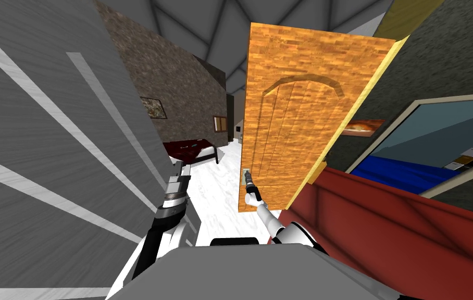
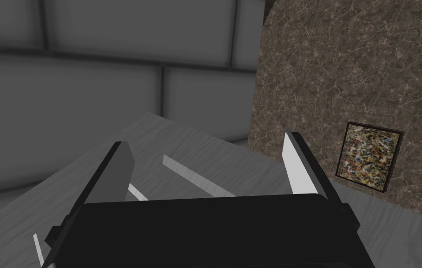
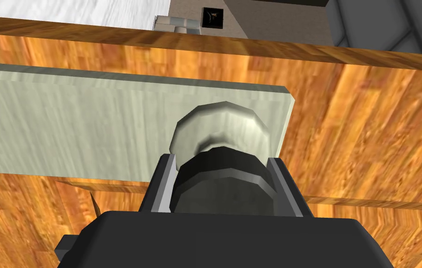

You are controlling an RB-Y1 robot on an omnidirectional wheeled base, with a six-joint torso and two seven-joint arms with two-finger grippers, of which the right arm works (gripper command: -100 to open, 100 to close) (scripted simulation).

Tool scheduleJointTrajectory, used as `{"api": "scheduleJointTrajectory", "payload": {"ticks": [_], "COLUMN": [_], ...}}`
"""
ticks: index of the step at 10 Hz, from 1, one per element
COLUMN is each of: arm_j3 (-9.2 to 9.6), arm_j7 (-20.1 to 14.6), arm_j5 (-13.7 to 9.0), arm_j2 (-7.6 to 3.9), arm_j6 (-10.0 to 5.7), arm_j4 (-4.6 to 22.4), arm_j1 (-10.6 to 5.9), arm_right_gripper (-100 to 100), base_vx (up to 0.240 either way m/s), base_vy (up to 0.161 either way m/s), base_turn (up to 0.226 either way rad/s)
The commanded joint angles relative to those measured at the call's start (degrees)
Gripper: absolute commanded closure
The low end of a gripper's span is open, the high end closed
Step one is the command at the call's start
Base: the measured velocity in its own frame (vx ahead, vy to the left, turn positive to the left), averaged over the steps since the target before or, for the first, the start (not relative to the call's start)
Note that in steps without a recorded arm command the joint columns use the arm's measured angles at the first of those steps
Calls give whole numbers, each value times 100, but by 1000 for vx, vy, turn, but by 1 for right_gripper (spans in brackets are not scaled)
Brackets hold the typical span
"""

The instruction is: Push the door open

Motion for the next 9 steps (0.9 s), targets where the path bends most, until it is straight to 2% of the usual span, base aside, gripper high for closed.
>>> {"api": "scheduleJointTrajectory", "payload": {"ticks": [1, 2, 4, 5, 7, 8, 9], "arm_j3": [-7, -7, -99, -99, -187, -187, -253], "arm_j7": [-4, -4, 258, 258, 485, 485, 655], "arm_j5": [-3, -3, -307, -307, -575, -575, -775], "arm_j2": [-6, -6, -149, -149, -210, -210, -226], "arm_j6": [-10, -10, -178, -178, -339, -339, -459], "arm_j4": [-7, -7, 87, 87, 158, 158, 211], "arm_j1": [-5, -5, -49, -49, -100, -100, -138], "arm_right_gripper": [100, 100, 100, 100, 100, 100, 100], "base_vx": [-8, 0, 56, 98, 118, 79, 109], "base_vy": [-1, 0, 1, 2, -3, 7, 0], "base_turn": [-2, 0, 120, 37, 99, 23, 82]}}
